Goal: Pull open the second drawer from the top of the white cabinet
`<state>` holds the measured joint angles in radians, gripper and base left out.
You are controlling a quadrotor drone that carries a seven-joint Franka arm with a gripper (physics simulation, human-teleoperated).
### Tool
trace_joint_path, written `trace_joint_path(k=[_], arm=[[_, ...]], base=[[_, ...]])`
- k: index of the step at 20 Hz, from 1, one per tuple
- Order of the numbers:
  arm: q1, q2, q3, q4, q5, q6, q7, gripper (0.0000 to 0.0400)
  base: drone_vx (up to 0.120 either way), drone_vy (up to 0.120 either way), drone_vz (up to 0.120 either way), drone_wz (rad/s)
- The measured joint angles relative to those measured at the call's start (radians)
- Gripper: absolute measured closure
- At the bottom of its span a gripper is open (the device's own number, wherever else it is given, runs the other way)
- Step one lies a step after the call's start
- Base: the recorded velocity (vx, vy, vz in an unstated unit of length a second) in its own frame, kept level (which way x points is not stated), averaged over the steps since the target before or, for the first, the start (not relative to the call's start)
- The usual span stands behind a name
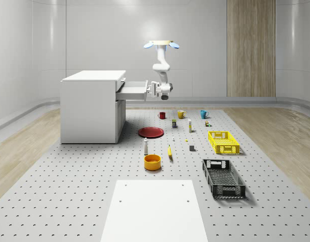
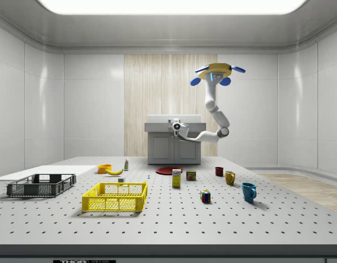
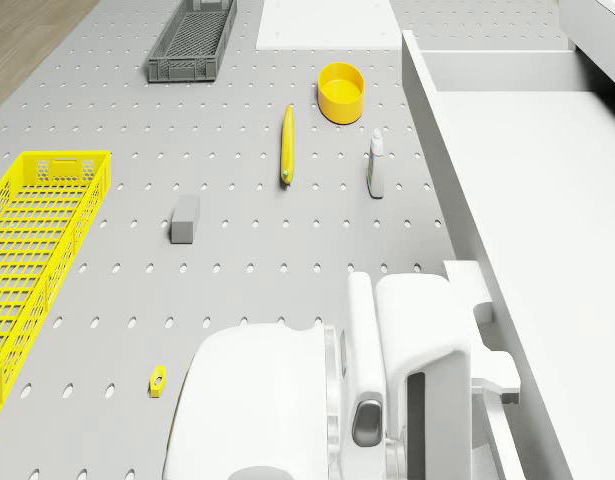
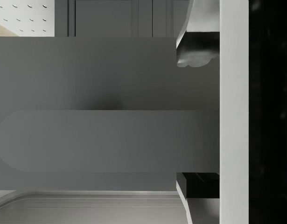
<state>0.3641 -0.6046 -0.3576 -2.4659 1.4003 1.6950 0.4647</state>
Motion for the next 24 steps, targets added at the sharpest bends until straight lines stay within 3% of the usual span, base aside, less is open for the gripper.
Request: trace_joint_path(k=[8,9,11,13,20,24], arm=[[0.016,-0.004,-0.013,0.0,-0.006,0.008,0.002,0.01],[0.011,-0.001,-0.017,-0.002,-0.004,-0.002,0.003,0.012],[0.009,-0.008,-0.013,0.008,-0.01,-0.003,0.064,0.0113],[0.021,-0.035,-0.015,0.025,-0.048,0.012,0.161,0.0026],[0.054,-0.022,-0.039,0.006,-0.03,0.03,0.051,0.0087],[0.062,-0.019,-0.045,0.002,-0.027,0.034,0.029,0.0095]], base=[[0.0,0.09,0.0,0.0],[0.0,0.0,0.0,0.0],[0.0,0.0,0.0,0.0],[0.0,0.02,0.0,0.0],[0.0,0.12,0.0,0.0],[0.0,0.0,0.0,0.0]])
